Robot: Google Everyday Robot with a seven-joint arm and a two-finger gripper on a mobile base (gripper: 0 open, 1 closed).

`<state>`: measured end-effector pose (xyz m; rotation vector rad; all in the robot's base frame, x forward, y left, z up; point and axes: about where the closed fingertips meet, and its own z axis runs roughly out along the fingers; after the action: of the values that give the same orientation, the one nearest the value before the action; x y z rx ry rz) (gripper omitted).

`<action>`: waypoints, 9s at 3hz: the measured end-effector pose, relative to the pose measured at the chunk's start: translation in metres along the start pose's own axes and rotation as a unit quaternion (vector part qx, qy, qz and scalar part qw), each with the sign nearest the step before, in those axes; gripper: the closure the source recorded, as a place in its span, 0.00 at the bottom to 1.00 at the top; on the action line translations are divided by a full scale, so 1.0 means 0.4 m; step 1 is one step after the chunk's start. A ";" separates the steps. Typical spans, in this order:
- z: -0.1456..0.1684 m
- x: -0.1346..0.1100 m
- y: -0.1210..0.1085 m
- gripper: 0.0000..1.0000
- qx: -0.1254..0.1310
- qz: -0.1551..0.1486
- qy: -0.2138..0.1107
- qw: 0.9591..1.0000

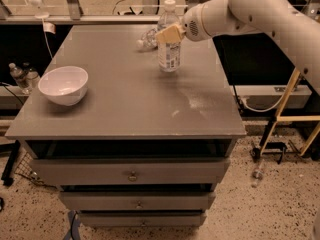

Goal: Place blue plastic bottle into white bowl

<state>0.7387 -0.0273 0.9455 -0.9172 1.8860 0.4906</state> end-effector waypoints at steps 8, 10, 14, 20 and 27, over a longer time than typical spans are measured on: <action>-0.002 -0.241 0.353 1.00 -0.291 -0.177 -0.055 0.939; 0.011 -0.247 0.364 1.00 -0.300 -0.178 -0.057 0.935; 0.137 -0.335 0.658 1.00 -0.430 -0.254 -0.042 0.865; 0.229 -0.203 0.720 0.80 -0.474 -0.198 -0.030 0.857; 0.072 -0.098 0.559 0.00 -0.389 -0.176 0.006 0.904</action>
Offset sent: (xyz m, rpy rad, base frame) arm -0.0376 0.0058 0.1045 0.0430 -0.3223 0.3255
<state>0.5943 0.1498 0.9561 -1.7418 1.4668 1.0433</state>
